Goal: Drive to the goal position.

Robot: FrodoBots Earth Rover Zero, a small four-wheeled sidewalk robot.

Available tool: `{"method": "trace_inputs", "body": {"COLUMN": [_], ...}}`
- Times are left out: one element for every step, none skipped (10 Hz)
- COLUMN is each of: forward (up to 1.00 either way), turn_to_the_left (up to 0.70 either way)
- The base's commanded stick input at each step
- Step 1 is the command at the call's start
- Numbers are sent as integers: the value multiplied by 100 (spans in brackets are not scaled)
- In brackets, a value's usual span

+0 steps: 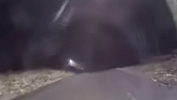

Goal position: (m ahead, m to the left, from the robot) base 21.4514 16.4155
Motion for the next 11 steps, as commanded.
{"method": "trace_inputs", "body": {"forward": [100, 100, 100, 100, 100, 100, 100, 100, 100, 100, 100], "turn_to_the_left": [5, 5, 5, 4, 4, 5, 5, 4, 4, 4, 5]}}
